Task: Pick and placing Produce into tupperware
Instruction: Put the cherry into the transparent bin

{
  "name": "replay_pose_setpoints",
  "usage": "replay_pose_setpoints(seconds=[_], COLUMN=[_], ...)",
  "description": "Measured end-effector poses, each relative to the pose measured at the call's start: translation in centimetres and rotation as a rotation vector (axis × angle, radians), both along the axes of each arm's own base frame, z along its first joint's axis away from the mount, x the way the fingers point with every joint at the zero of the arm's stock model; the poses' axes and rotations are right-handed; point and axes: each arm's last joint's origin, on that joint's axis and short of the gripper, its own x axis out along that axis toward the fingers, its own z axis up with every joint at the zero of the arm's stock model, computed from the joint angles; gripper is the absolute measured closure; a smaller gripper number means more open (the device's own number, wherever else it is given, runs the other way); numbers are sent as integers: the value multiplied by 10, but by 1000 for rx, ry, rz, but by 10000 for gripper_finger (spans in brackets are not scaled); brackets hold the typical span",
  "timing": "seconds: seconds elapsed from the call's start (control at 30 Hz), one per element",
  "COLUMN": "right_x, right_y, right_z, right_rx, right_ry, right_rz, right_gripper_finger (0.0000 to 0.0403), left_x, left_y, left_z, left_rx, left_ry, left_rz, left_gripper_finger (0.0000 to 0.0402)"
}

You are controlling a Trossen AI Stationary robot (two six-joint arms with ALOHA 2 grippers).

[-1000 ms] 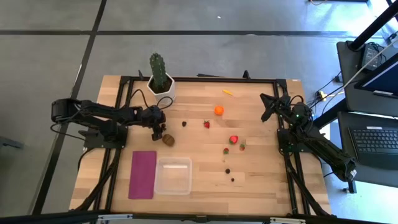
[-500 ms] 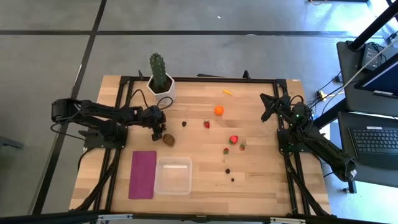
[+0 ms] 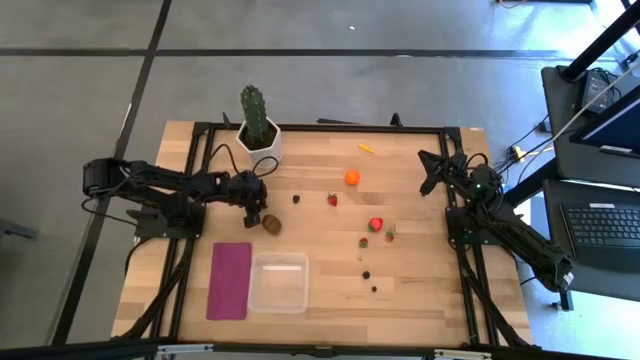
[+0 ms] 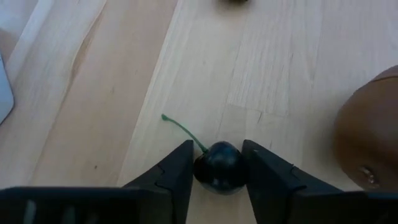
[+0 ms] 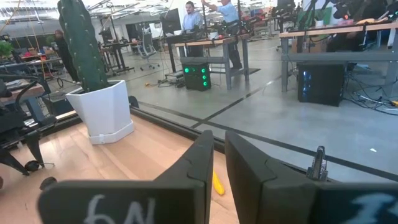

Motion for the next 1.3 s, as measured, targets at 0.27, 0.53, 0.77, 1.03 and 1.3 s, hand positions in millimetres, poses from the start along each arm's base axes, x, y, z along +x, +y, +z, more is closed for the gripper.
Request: replay_pose_setpoints(seconds=[0.27, 0.53, 0.77, 1.03, 1.3], right_x=[0, 0, 0, 0, 0], right_y=[0, 0, 0, 0, 0], right_z=[0, 0, 0, 0, 0], right_rx=[0, 0, -1, -1, -1], right_ry=[0, 0, 1, 0, 0], right_rz=[0, 0, 0, 0, 0], right_gripper_finger=[357, 357, 357, 357, 357], left_x=[1, 13, 46, 73, 78], left_y=[0, 5, 14, -2, -53], left_z=[1, 21, 86, 176, 201], left_rx=[10, 27, 27, -14, -99], left_ry=[-19, -59, -92, -244, -261], left_rz=[4, 39, 31, -148, -269], left_gripper_finger=[285, 295, 294, 286, 292])
